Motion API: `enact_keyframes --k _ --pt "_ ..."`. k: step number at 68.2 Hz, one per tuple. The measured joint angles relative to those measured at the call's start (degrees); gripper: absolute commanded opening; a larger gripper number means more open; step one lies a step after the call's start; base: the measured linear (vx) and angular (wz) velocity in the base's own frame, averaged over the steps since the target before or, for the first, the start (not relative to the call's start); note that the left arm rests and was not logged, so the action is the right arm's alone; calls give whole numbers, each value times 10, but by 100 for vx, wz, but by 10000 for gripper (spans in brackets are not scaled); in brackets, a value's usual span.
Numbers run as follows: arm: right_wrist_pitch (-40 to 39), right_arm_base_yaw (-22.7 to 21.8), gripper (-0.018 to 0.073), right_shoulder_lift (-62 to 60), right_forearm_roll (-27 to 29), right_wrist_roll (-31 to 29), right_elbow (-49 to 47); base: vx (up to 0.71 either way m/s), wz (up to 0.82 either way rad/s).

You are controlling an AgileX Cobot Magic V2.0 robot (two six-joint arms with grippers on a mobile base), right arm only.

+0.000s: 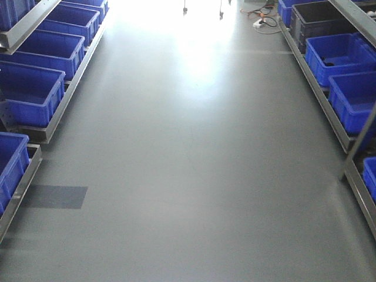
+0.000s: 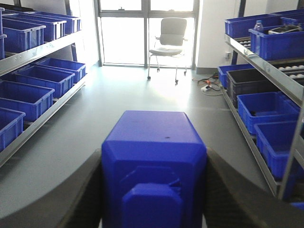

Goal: Pour parts from conveyor to right shelf

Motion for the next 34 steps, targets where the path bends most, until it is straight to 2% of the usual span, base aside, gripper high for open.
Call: enact_keyframes --k 34 --pt "0 0 -9 0 0 0 0 47 15"
